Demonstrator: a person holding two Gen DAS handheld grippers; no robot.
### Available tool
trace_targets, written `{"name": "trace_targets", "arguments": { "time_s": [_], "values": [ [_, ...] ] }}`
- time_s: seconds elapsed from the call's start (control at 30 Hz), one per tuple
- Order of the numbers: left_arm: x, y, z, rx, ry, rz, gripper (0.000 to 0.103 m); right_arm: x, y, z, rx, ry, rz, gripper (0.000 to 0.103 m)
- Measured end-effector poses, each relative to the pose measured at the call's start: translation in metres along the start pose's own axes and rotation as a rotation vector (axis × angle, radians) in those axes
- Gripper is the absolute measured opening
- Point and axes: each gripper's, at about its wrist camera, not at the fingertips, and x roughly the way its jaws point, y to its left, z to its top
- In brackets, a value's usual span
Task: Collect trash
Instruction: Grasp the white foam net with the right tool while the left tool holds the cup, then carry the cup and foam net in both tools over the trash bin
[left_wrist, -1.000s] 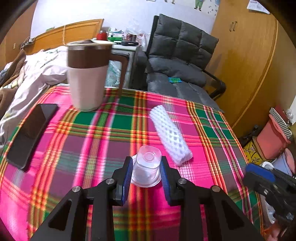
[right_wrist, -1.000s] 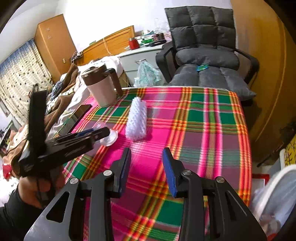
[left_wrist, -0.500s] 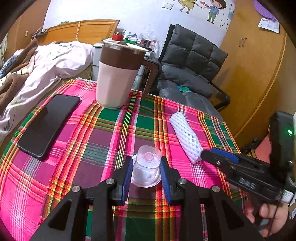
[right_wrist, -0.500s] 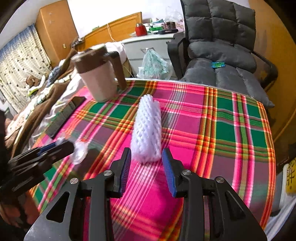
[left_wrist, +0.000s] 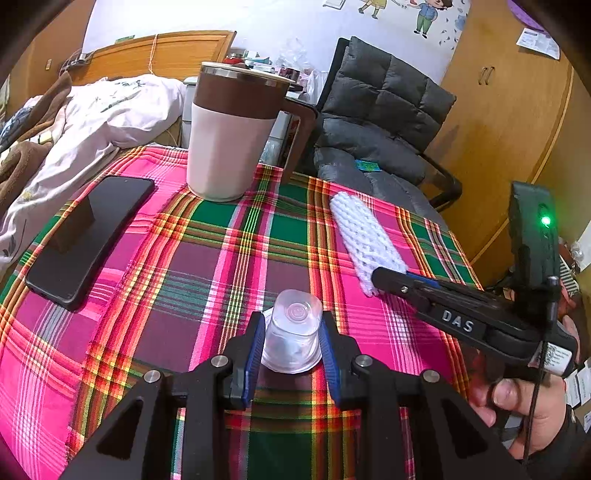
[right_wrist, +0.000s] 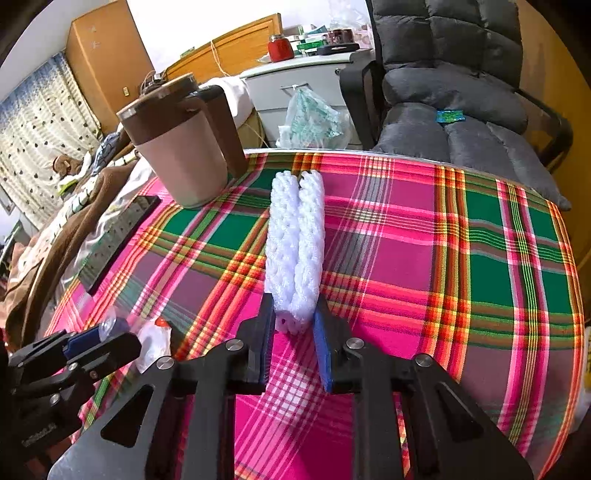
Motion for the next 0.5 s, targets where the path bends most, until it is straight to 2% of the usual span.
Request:
{"name": "trace_targets", "arguments": {
  "time_s": [0.23, 0.5],
  "values": [
    [-0.01, -0.004, 0.0, 0.012, -0.02, 0.012, 0.03, -0.023, 0.007, -0.012, -0.005, -0.026, 0.0, 0.02],
    [-0.037, -0.028, -0.016, 0.05, -0.029, 0.015, 0.03, -0.068, 0.012, -0.034, 0.006, -0.07, 0.003, 0.02]
  ]
}}
